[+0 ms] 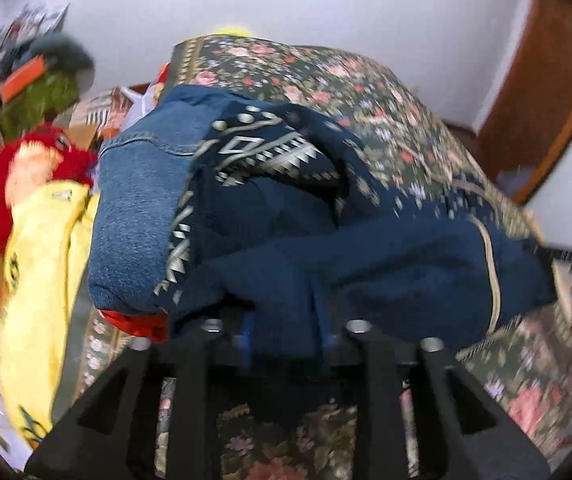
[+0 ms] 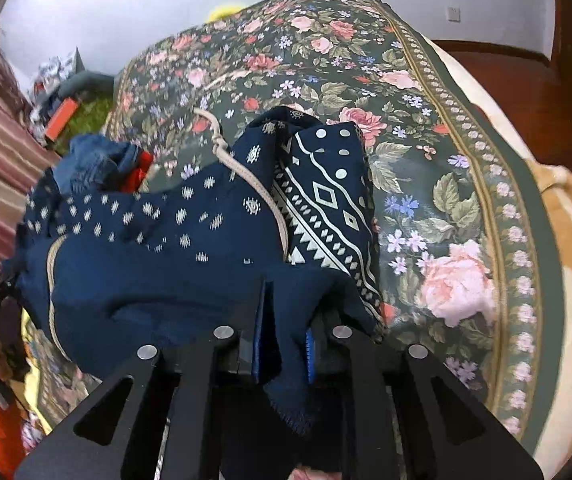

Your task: Fold large clothes

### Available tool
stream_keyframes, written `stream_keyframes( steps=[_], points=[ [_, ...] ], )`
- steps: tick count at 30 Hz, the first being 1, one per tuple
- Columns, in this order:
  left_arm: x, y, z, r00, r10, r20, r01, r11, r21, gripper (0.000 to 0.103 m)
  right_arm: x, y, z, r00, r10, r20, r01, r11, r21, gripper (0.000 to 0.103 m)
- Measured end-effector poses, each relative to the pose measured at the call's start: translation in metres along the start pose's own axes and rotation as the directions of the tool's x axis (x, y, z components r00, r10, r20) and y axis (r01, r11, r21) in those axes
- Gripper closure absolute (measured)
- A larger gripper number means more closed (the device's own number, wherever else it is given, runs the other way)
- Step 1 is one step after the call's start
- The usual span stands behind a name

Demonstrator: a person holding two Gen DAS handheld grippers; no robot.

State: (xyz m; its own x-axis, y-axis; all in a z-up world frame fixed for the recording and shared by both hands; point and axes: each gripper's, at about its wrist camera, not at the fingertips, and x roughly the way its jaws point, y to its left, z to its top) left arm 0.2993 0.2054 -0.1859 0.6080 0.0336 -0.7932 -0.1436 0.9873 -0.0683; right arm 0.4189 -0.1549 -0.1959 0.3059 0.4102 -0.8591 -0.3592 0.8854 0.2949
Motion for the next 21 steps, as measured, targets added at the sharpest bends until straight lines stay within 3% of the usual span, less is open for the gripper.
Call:
stream_keyframes(
  steps=[1,3,5,6,8,13,21],
  points=[
    [-0.001,-0.004,-0.001,1.0,0.012,-0.002,-0.012,1.0,0.019,0.052,-0.002,0.003,0.0,1.0,-0.02,-0.005,0.02,1.0,-0.013,0.081],
    [-0.007,-0.012,-0.006,0.999,0.045,0.003,-0.045,0.997,0.056,0.047,-0.011,0.011,-0.003,0.997,-0.078,-0.006,0.078,0.996,-0.052,0.074],
    [-0.012,-0.014,-0.01,0.998,0.062,0.01,-0.063,0.996,0.062,0.041,-0.023,0.017,-0.008,0.99,-0.141,0.029,0.143,0.986,-0.088,0.054],
    [-0.016,-0.013,-0.013,0.998,0.063,0.011,-0.064,0.997,0.049,0.035,-0.028,0.018,-0.011,0.987,-0.155,0.047,0.159,0.982,-0.1,0.05],
    [-0.023,-0.009,-0.019,0.999,0.033,0.011,-0.033,0.999,0.014,0.034,-0.042,0.022,-0.019,0.983,-0.164,0.084,0.173,0.978,-0.116,0.036],
    [-0.035,-0.01,-0.04,1.0,0.016,-0.011,-0.016,1.0,-0.01,0.034,-0.067,0.027,-0.044,0.992,-0.085,0.09,0.094,0.99,-0.109,0.034],
    [-0.027,-0.041,-0.073,0.995,-0.041,-0.09,0.044,0.999,0.026,0.034,-0.056,0.052,-0.078,0.999,-0.027,0.022,0.03,0.99,-0.138,0.034]
  ],
)
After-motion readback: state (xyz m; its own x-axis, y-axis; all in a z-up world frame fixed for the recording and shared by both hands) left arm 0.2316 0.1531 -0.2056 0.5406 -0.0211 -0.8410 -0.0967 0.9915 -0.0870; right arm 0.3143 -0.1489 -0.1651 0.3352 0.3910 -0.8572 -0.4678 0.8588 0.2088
